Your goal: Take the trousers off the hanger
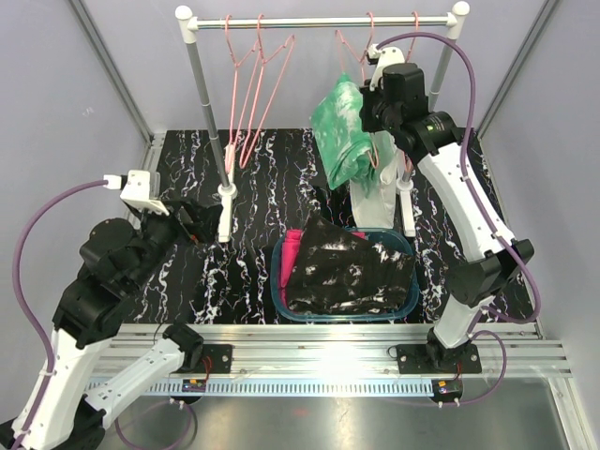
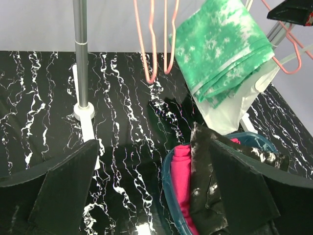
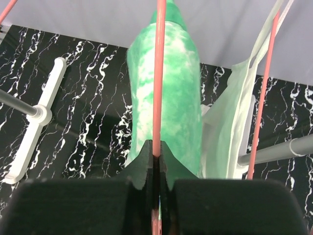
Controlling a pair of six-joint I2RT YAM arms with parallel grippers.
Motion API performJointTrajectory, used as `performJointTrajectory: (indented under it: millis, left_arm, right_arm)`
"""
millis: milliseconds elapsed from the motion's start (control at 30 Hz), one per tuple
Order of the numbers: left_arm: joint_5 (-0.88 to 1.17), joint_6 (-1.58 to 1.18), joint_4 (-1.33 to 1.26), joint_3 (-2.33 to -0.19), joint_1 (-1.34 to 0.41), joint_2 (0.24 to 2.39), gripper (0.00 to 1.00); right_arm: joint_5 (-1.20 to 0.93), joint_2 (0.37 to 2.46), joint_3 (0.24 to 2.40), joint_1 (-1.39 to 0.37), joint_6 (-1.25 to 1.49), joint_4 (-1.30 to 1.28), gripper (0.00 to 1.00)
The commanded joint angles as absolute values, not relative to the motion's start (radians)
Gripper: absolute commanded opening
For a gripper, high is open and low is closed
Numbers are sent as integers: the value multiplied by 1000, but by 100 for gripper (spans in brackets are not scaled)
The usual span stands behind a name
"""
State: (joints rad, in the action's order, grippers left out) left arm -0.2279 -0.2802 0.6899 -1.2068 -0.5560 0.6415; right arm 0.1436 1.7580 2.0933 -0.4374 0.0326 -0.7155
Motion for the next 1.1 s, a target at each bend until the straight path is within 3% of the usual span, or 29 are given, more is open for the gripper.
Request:
performJointTrajectory:
  millis: [0,633,1067]
  left_arm:
    - [-209,-265,673,-1206,-551,643,99]
    - [-152,-299,681,-1250,-551,687,99]
    - [26,-313,605,-1278,-552,756,99]
  right_arm:
    - [106,1766,2140,-436,25,-677,0]
    - [127,1721,2391,-437,81,-633,0]
    - [26,1663,2450,-437,163,-716,0]
